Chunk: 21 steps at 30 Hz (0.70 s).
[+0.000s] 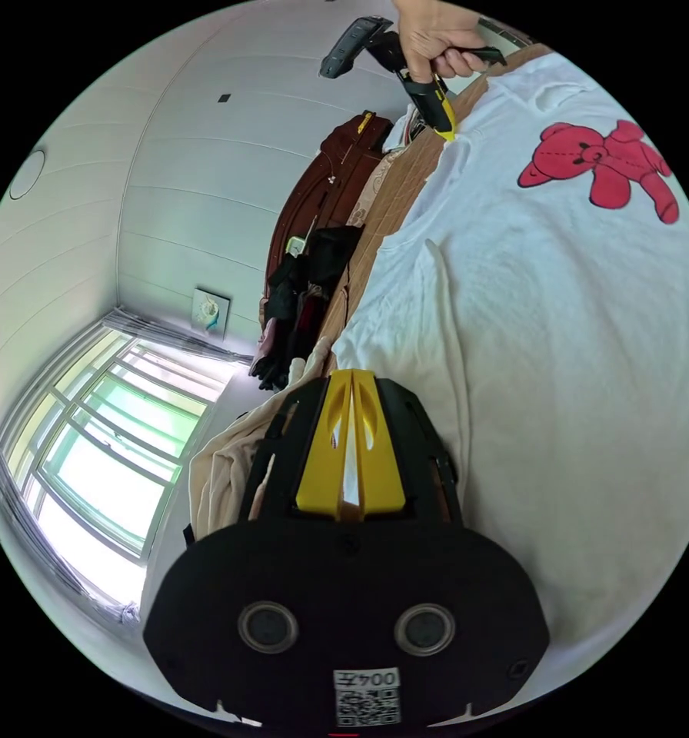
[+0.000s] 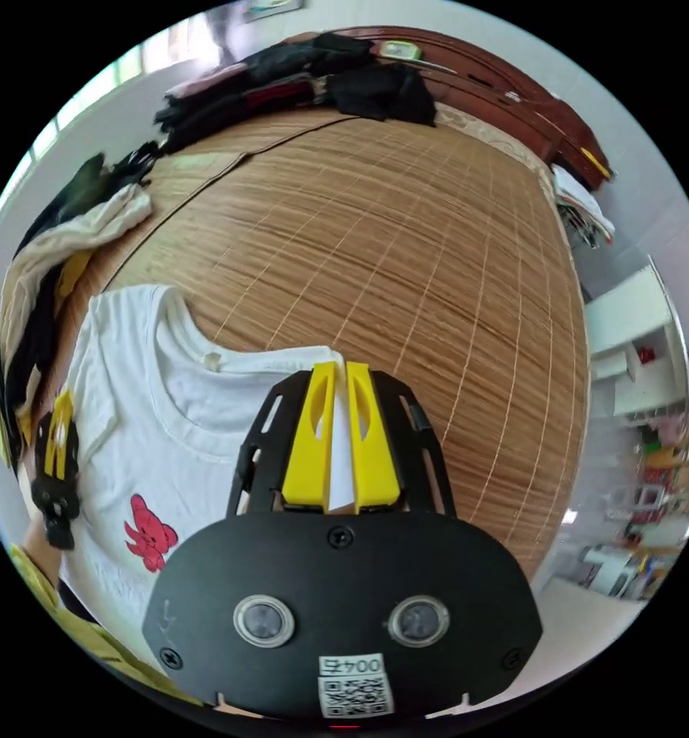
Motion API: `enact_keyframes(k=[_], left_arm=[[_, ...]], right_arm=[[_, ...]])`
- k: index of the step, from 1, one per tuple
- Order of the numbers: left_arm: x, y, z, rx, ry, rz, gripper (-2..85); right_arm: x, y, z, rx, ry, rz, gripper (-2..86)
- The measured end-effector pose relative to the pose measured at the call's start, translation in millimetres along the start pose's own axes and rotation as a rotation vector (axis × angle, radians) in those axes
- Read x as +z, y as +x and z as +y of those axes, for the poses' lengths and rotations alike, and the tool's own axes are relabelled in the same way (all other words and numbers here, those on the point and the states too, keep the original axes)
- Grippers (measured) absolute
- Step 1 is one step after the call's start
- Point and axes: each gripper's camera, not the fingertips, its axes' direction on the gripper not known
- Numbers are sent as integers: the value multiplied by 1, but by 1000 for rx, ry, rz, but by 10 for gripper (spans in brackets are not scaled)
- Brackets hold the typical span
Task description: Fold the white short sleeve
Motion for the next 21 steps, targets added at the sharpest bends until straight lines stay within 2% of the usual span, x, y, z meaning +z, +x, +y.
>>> enact_keyframes(k=[2,5,8,10,13,18,21], left_arm=[[-3,9,5,0,0,-4,8],[-9,22,13,1,1,-9,7],[-14,33,21,0,0,-11,7],[-17,39,25,0,1,-12,7],[-24,49,32,-1,2,-13,8],[-34,60,40,-4,3,-15,9],[-41,65,43,-5,4,-15,9]], right_arm=[[1,19,7,167,33,-63,86],[-17,26,18,256,131,-60,106],[-41,3,24,158,288,-50,82],[-40,-17,11,72,251,-36,79],[-31,-54,-14,-138,185,-220,72],[-8,-92,-48,-225,63,-273,110],[7,-107,-56,-271,-32,-303,80]])
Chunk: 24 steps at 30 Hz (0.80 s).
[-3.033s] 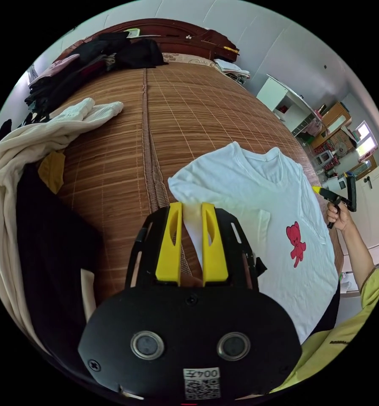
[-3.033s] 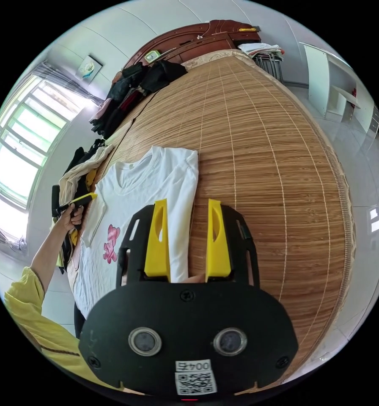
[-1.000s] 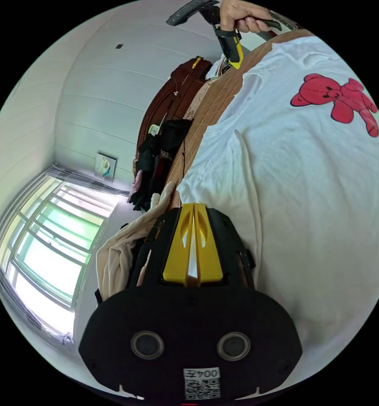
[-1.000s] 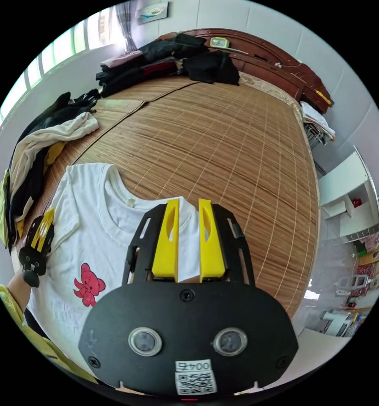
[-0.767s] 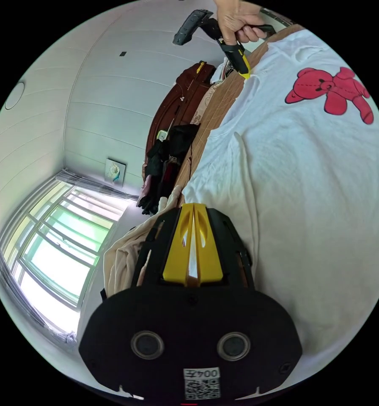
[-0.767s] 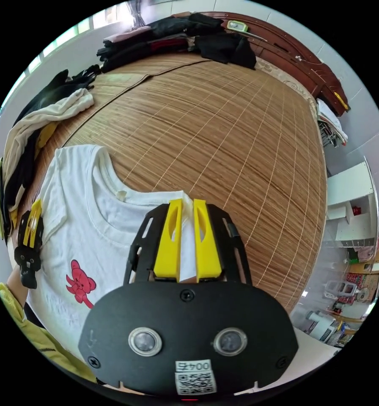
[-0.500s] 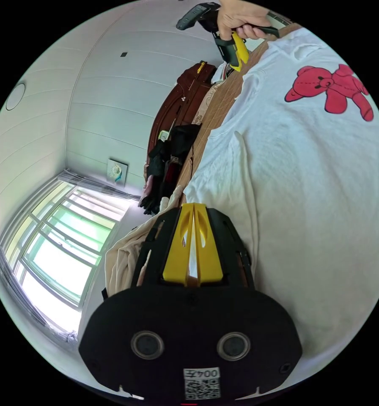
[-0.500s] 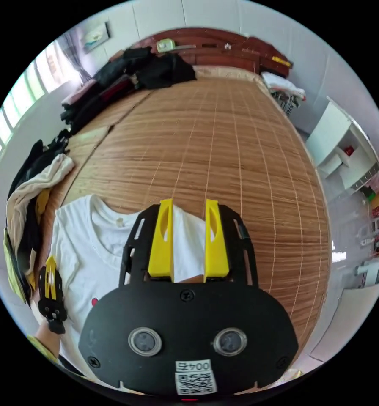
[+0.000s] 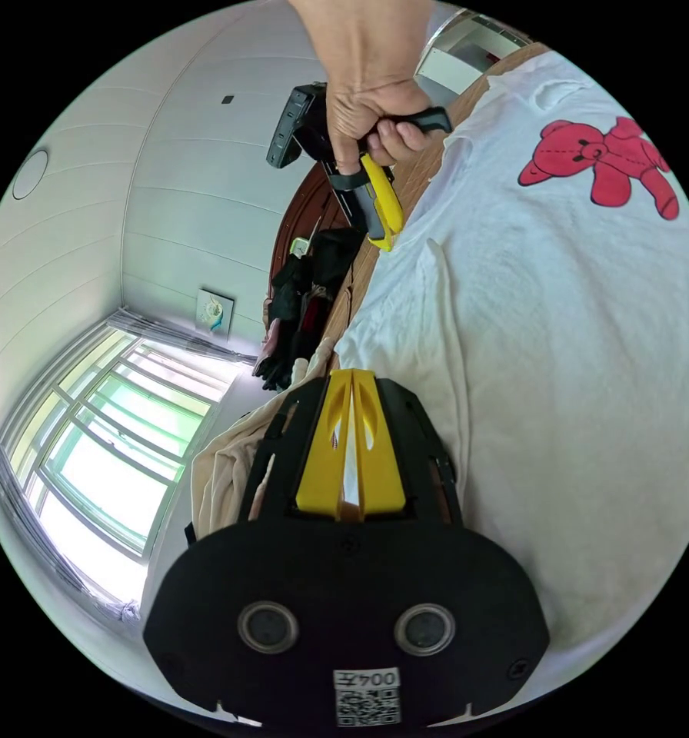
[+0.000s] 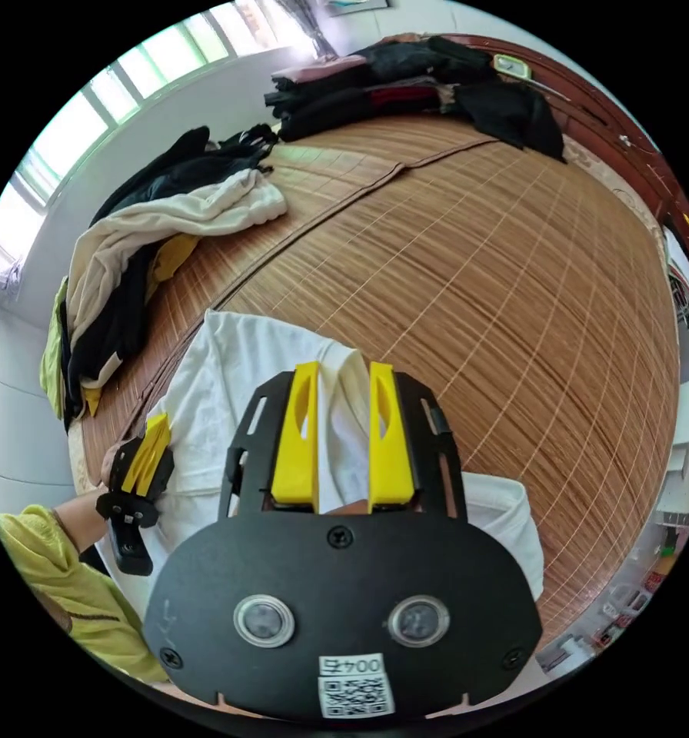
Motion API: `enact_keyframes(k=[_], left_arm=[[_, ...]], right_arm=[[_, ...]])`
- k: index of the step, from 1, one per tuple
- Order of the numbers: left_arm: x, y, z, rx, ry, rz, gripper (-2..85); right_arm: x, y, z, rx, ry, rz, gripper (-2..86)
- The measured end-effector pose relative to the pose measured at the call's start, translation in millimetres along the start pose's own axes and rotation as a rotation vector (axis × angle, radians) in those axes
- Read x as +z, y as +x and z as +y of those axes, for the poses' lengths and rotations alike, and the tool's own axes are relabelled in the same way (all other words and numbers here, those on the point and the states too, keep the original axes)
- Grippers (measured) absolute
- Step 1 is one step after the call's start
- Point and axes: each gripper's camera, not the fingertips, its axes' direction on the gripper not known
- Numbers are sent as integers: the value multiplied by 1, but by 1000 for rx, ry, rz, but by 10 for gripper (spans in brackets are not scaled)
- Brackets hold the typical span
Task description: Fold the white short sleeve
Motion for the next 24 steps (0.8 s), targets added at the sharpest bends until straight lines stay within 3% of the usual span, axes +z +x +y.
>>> enact_keyframes(k=[4,9,15,20,24], left_arm=[[-11,5,4,-1,0,-3,8],[-24,7,6,-2,1,-4,8],[-42,5,5,-2,-1,-4,8],[-57,0,2,-3,-2,-5,8],[-72,-9,-1,-3,-1,-6,8]], right_arm=[[12,-16,2,-11,13,90,50],[26,-28,17,43,94,112,99],[-17,0,93,141,271,150,68],[-4,39,164,283,181,229,82],[32,20,175,235,110,331,107]])
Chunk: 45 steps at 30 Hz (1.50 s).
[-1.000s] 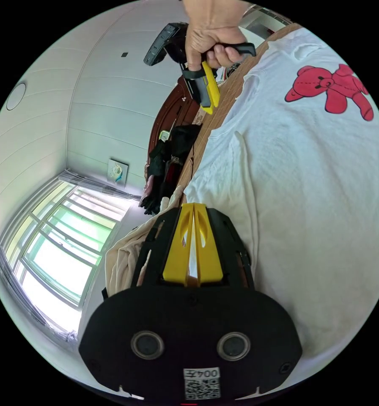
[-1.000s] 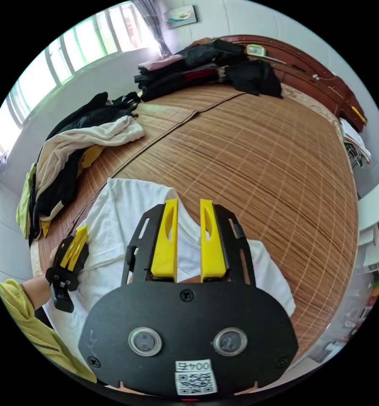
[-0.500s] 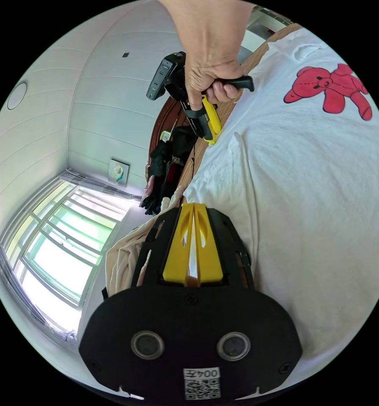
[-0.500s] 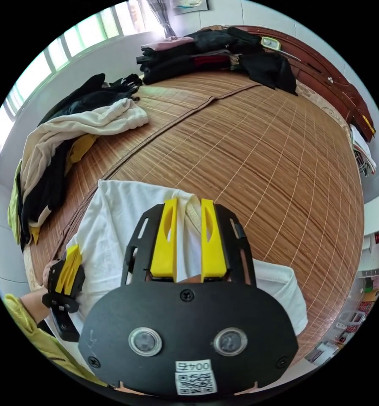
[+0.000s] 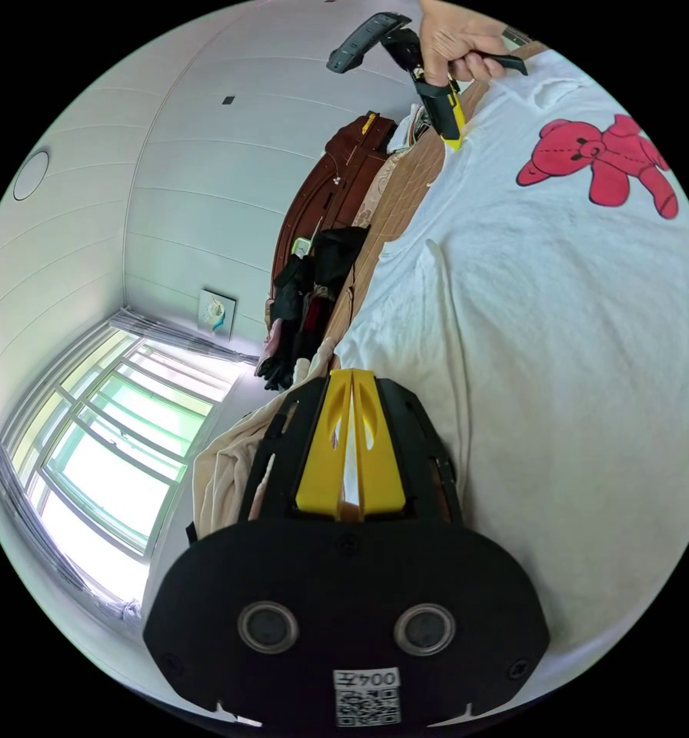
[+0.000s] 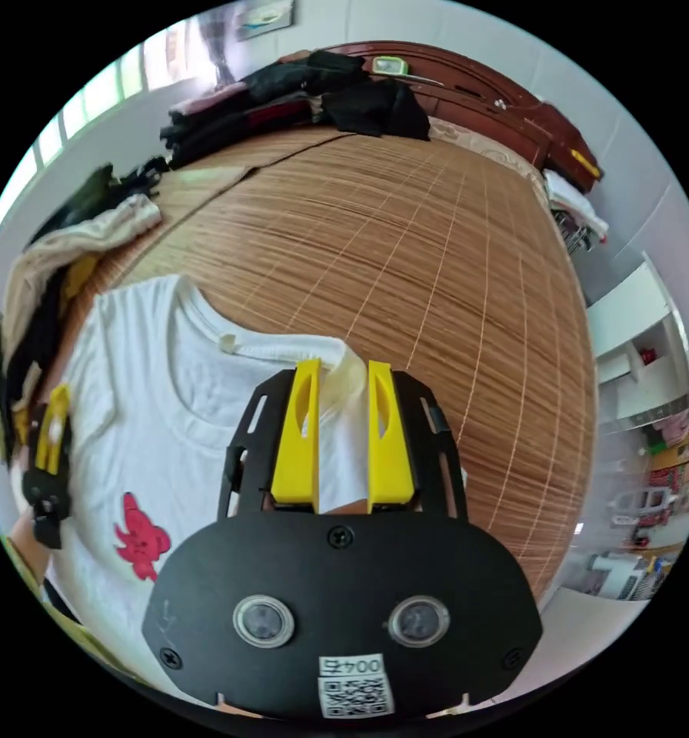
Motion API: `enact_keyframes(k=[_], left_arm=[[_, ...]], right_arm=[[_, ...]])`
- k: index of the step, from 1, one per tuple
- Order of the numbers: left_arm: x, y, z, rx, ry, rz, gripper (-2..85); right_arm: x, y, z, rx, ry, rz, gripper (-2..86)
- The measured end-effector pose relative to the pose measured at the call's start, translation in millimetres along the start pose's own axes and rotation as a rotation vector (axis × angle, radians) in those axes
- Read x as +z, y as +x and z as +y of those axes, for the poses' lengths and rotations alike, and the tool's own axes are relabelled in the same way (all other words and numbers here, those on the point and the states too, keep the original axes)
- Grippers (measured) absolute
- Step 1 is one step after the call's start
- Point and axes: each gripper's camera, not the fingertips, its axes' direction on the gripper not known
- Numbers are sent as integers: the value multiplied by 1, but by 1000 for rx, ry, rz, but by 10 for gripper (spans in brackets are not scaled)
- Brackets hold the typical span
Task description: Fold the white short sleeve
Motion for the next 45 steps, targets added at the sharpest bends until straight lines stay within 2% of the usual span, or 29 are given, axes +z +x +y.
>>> enact_keyframes(k=[1,4,7,10,13,18,20,24,26,28,30,32,35,37,38,40,45], left_arm=[[-2,-1,-1,0,0,0,8],[-15,-12,-5,0,-1,0,8],[-23,-20,-7,0,-2,0,8],[-36,-35,-12,-1,-2,0,8],[-44,-47,-15,-2,-1,0,8],[-60,-79,-22,-7,-1,-2,8],[-64,-92,-24,-15,-6,-10,8],[-67,-130,-32,-28,-42,3,7],[-67,-155,-36,-26,-66,3,7],[-73,-214,-37,-69,-86,-112,7],[-82,-272,-33,-135,-81,-108,7],[-89,-330,-21,-185,-111,-35,7],[-107,-426,23,-356,-188,153,7],[-128,-480,68,-536,-159,386,7],[-143,-507,98,-618,-200,512,8],[-189,-537,152,-618,-214,679,10],[-278,-568,236,-515,-323,891,20]], right_arm=[[3,-4,5,29,25,58,122],[11,5,17,146,4,8,148],[5,0,44,189,68,2,131],[4,-26,67,119,142,-10,114],[33,-45,76,76,22,6,115],[-22,-49,139,148,256,-21,103],[-60,-59,204,129,347,-73,104],[-111,-82,334,118,391,-114,104],[-138,-93,426,164,369,-163,98],[-153,-103,491,195,315,-182,97],[-164,-113,551,246,271,-163,94],[-172,-121,616,349,250,-241,90],[-168,-136,664,399,222,-243,83],[-165,-145,679,403,242,-296,78],[-161,-151,685,397,245,-316,74],[-153,-162,691,379,237,-304,68],[-122,-200,699,289,90,-198,45]])
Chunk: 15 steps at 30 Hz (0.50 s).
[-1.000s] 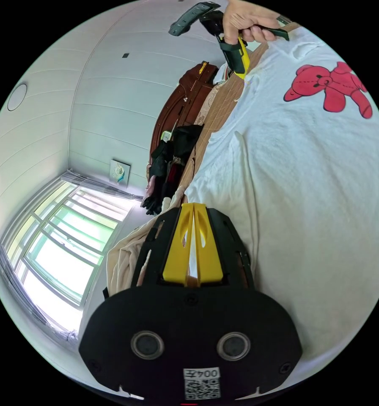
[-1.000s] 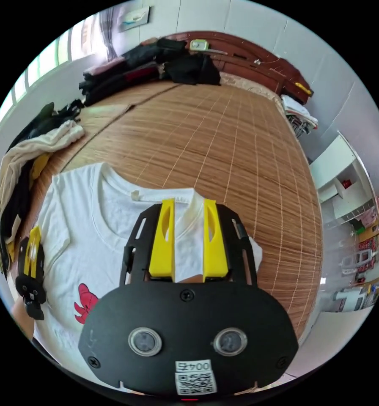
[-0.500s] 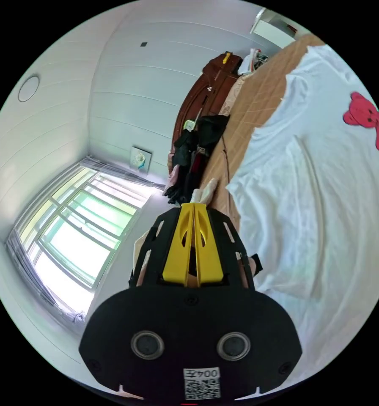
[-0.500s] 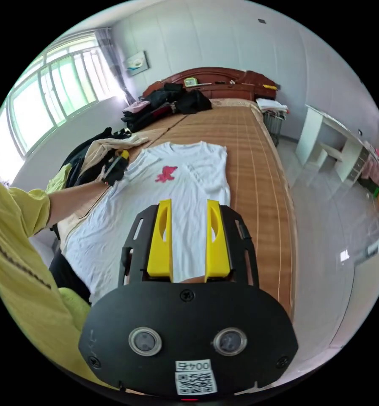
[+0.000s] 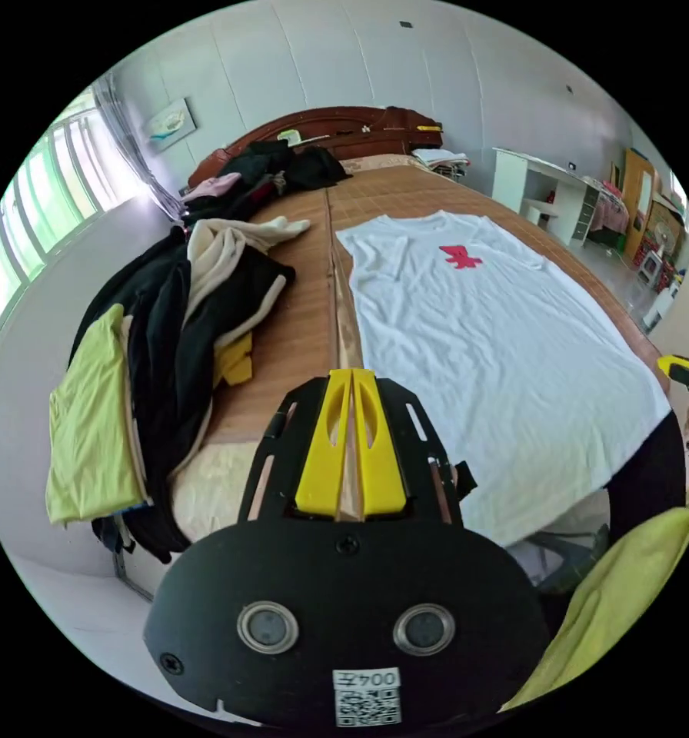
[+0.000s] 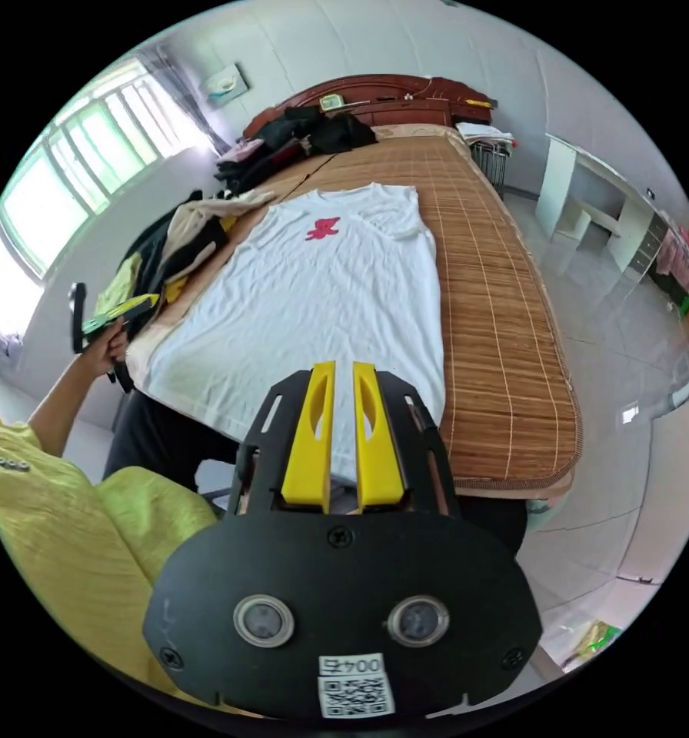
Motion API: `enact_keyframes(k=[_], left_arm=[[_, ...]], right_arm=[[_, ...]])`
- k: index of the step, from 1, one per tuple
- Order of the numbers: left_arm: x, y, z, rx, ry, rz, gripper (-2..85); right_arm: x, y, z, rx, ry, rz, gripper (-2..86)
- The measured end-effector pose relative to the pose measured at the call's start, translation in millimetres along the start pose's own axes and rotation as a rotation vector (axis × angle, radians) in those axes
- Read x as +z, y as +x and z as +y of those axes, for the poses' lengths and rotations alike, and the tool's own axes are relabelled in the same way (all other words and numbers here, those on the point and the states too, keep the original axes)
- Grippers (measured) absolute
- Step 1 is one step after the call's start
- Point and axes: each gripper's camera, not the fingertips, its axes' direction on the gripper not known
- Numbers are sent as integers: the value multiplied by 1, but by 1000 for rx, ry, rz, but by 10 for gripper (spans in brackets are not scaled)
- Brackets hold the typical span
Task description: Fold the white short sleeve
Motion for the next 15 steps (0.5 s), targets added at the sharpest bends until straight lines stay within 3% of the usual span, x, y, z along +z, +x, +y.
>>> enact_keyframes(k=[7,10,15], left_arm=[[-61,-63,37,-86,-123,159,74],[-83,-98,37,-130,-134,212,89],[-118,-179,44,-241,-149,471,98]], right_arm=[[74,-21,34,-98,-137,194,2],[88,-14,50,-42,-74,196,0],[105,5,73,-1,1,123,0]])
